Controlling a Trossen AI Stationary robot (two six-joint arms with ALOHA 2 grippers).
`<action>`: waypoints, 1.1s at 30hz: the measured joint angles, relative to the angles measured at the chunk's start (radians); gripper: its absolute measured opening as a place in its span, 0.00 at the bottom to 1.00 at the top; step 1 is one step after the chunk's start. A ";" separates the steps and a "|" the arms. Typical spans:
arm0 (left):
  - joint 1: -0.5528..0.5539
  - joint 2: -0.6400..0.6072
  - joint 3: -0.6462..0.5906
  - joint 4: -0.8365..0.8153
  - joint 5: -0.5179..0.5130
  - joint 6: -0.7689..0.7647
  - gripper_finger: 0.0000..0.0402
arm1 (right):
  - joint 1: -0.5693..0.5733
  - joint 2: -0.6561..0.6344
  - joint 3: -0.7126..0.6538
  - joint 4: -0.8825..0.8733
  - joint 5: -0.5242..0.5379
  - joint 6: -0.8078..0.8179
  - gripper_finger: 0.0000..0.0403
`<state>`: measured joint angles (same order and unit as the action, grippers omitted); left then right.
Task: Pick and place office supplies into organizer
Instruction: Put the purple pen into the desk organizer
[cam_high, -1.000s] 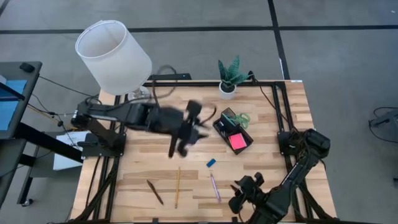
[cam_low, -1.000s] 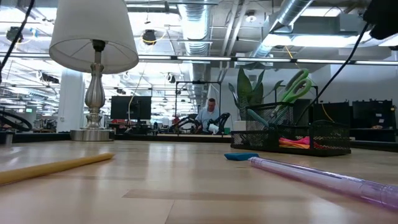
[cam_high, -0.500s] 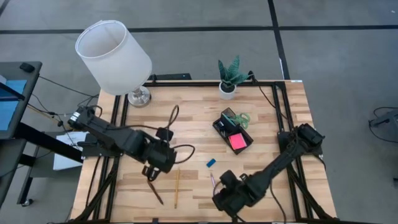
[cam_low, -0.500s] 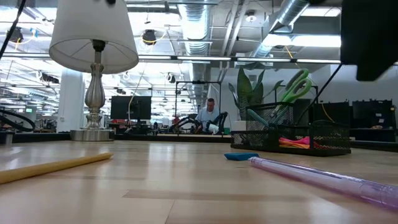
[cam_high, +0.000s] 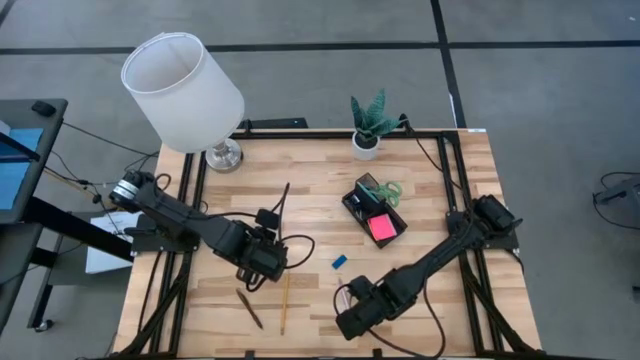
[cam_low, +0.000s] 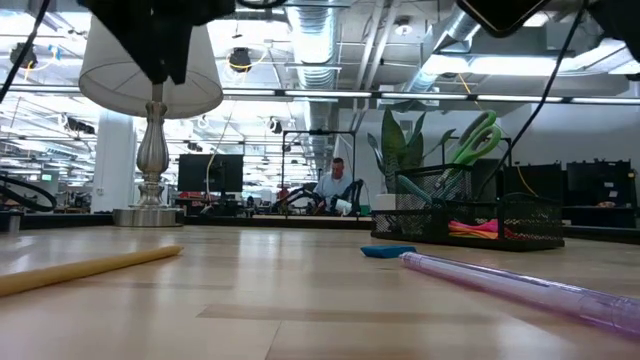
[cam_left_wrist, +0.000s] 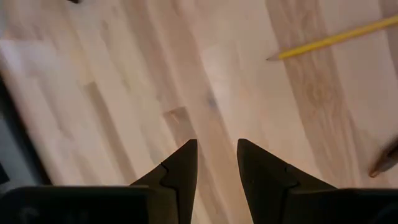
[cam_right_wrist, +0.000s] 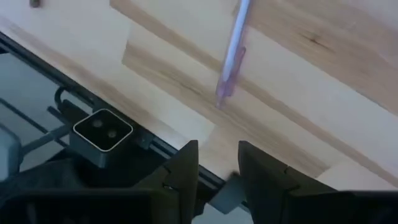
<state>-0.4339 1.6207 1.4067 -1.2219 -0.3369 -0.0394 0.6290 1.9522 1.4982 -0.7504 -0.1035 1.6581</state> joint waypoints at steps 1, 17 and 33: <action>0.000 0.000 -0.012 0.010 0.008 -0.001 0.26 | 0.004 0.004 0.000 -0.001 0.002 0.009 0.27; 0.000 0.000 -0.169 0.330 0.069 -0.012 0.26 | -0.012 0.196 0.075 0.035 -0.100 -0.216 0.27; -0.111 0.000 -0.330 0.446 0.103 -0.280 0.26 | 0.163 0.146 0.074 -0.165 0.683 -0.004 0.27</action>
<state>-0.5448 1.6207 1.0762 -0.7760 -0.2342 -0.3191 0.7925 2.0984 1.5723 -0.9159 0.5797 1.6541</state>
